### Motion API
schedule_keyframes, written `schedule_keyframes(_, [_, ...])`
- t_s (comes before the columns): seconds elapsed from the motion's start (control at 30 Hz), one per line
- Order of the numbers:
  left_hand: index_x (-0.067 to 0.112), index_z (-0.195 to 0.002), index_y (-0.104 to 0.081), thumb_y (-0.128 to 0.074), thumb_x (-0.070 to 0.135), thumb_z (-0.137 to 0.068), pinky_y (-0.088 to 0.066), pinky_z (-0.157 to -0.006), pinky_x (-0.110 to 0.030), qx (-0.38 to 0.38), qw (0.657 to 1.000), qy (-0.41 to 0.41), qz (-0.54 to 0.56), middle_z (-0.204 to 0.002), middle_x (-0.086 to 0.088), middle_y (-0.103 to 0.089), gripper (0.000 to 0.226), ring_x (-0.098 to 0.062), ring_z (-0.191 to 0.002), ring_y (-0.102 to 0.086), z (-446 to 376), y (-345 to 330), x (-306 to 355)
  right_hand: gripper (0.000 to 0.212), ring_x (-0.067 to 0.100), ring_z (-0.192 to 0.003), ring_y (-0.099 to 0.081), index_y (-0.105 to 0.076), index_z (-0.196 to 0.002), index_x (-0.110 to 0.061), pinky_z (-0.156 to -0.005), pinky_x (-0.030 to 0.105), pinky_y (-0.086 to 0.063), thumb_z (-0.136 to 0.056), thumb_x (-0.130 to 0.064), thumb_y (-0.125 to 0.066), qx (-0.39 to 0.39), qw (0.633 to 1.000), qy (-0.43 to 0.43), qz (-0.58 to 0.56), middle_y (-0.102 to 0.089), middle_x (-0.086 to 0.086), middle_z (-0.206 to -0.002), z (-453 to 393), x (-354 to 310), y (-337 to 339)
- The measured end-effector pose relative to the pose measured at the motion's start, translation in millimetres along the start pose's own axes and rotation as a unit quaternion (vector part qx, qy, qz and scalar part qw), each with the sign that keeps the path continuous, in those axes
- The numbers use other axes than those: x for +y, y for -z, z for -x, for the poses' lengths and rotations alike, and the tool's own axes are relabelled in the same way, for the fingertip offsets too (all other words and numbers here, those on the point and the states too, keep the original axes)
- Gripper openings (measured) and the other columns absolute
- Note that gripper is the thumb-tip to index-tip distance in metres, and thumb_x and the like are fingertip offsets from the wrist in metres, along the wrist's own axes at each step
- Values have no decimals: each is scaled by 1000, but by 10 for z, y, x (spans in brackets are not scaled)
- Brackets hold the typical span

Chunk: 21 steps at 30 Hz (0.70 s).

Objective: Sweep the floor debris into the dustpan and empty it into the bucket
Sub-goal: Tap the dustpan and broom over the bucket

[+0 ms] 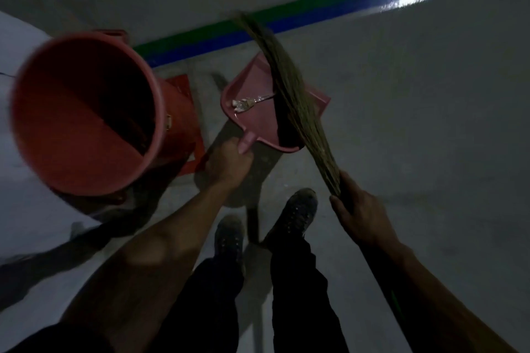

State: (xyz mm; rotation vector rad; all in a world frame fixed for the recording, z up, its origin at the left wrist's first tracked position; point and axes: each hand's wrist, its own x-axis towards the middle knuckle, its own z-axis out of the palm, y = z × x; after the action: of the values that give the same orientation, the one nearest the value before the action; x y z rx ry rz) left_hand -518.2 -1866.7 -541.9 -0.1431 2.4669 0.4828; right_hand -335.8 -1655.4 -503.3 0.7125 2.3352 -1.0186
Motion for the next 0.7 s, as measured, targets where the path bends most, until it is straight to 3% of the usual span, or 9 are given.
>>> schedule_keyframes(0.17, [21, -105, -66, -62, 32, -83, -46, -79, -37, 42, 998, 49, 24, -102, -11, -69, 25, -36, -96, -63, 712, 939, 103, 63, 37, -111, -62, -29, -153, -16, -88, 42, -52, -98, -30, -56, -25, 999, 44, 3, -62, 21, -128, 476, -706, 546])
schedule_keyframes(0.37, [17, -106, -68, -64, 37, -85, -41, -69, -32, 89, 987, 90, 100, -97, -12, -69, 29, -32, -84, -62, 1442, 1892, -124, 64, 40, -104, -63, -29, -153, -16, -83, 41, -51, -97, -30, -57, -54, 991, 115, 45, -63, 23, -122, 917, -1478, 1007])
schedule_keyframes(0.47, [16, -102, -67, -63, 30, -82, -50, -76, -40, 95, 982, 114, 116, -97, -14, -69, 25, -35, -87, -63, 1716, 2261, -324, 64, 40, -101, -63, -31, -152, -18, -80, 40, -50, -96, -30, -58, -77, 983, 146, 77, -64, 24, -116, 1049, -1859, 1089])
schedule_keyframes(0.6, [10, -97, -65, -59, 27, -88, -39, -70, -32, 94, 977, 133, 134, -87, -10, -63, 20, -33, -86, -62, 1874, 2627, -605, 62, 39, -102, -63, -32, -151, -24, -78, 39, -48, -95, -31, -57, -113, 973, 164, 118, -64, 23, -118, 1143, -2305, 1077])
schedule_keyframes(0.7, [2, -99, -64, -56, 31, -93, -44, -76, -37, 88, 977, 150, 126, -96, -21, -64, 31, -39, -92, -61, 1831, 2904, -845, 61, 39, -106, -61, -31, -152, -25, -82, 39, -48, -96, -33, -54, -137, 966, 163, 148, -62, 22, -124, 1146, -2667, 955])
